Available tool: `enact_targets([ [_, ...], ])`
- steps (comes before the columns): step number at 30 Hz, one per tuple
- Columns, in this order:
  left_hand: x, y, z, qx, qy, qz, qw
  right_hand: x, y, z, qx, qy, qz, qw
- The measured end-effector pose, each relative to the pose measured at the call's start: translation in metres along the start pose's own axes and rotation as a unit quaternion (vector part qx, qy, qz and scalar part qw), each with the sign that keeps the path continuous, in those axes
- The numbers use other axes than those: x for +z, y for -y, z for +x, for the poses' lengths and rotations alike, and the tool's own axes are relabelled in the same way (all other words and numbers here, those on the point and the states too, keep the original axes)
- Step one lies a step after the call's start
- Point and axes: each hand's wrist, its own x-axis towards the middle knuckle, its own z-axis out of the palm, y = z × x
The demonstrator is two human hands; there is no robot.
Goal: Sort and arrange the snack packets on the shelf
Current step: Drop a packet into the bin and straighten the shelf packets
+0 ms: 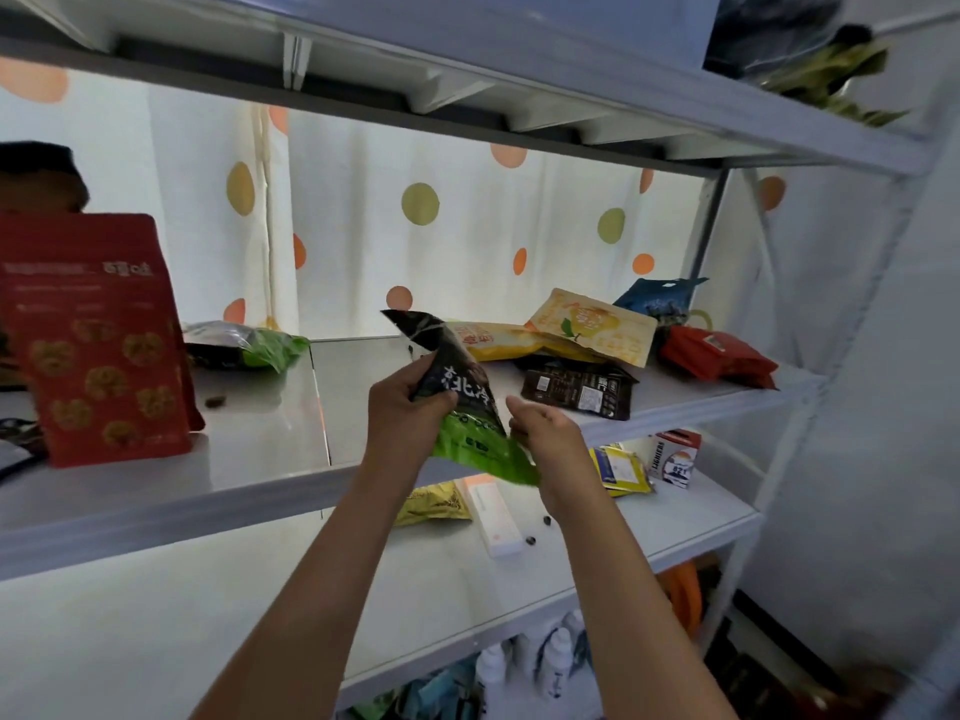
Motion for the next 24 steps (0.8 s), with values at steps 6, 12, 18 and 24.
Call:
enact_targets([
  [6,0.005,0.004,-0.044,-0.052,0.06,-0.098,0.992,-0.026,-0.029,-0.038,0.092,0.121,0.225,0.962],
  [12,0.012,0.032,-0.093,-0.099,0.141,-0.182,0.968,-0.057,-0.077,-0.076,0.11,0.136,0.334,0.926],
  [18,0.008,0.072,-0.118,-0.196,0.155,-0.183,0.951,-0.081,-0.124,-0.087,0.077,0.023,0.3,0.951],
  [24,0.005,0.103,-0.121,-0.199,0.148,-0.038,0.968,-0.096,-0.144,-0.093,0.068,-0.087,0.29,0.951],
])
